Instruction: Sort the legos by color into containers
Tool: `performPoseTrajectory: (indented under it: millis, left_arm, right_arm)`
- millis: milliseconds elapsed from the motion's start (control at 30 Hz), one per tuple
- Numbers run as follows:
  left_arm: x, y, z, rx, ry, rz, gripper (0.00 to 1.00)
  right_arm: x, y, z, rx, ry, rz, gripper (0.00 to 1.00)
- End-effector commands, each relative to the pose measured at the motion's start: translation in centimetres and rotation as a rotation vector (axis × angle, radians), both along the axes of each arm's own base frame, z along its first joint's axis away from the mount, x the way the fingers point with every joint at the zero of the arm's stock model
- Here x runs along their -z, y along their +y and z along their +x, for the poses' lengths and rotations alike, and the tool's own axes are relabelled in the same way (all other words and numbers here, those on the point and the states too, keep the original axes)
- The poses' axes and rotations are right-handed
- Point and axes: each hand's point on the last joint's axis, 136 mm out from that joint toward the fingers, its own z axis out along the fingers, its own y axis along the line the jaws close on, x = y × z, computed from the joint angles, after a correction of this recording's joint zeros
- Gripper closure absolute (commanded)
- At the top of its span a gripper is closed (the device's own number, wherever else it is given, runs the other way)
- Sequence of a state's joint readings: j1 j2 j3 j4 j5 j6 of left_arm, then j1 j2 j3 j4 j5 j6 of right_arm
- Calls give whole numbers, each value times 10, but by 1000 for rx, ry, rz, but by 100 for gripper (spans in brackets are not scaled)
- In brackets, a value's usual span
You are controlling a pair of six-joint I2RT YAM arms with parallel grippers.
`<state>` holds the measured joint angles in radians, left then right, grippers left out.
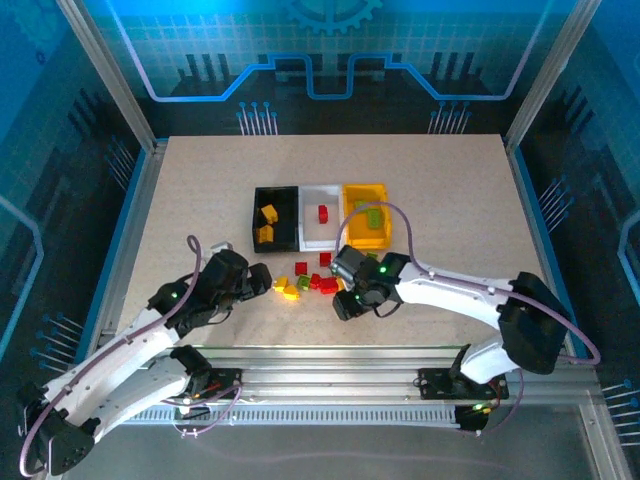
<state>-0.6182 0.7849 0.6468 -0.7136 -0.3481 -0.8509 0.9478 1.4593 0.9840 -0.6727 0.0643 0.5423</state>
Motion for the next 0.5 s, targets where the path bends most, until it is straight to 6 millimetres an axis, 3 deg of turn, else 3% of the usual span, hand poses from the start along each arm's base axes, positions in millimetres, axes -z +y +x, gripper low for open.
performPoseTrajectory:
  millis: [0,100,200,300,467]
  left_arm:
    - [11,12,-10,-46,25,13,1]
    - [15,14,-14,-61,37,5,1]
    - [18,17,-18,-72,50,8,1]
    - [22,17,-21,-73,64,2,1]
    - [25,14,-25,-64,75,-23,1]
  right_arm:
    - [-47,31,20,-65,-62,109,60]
    - [-65,64,57,-60,-86,161,59]
    - [-72,98,96,-61,-109,179,58]
    - [-68,130,132,-57,-112,173,58]
    - [-49,160,181,3,-103,165,54]
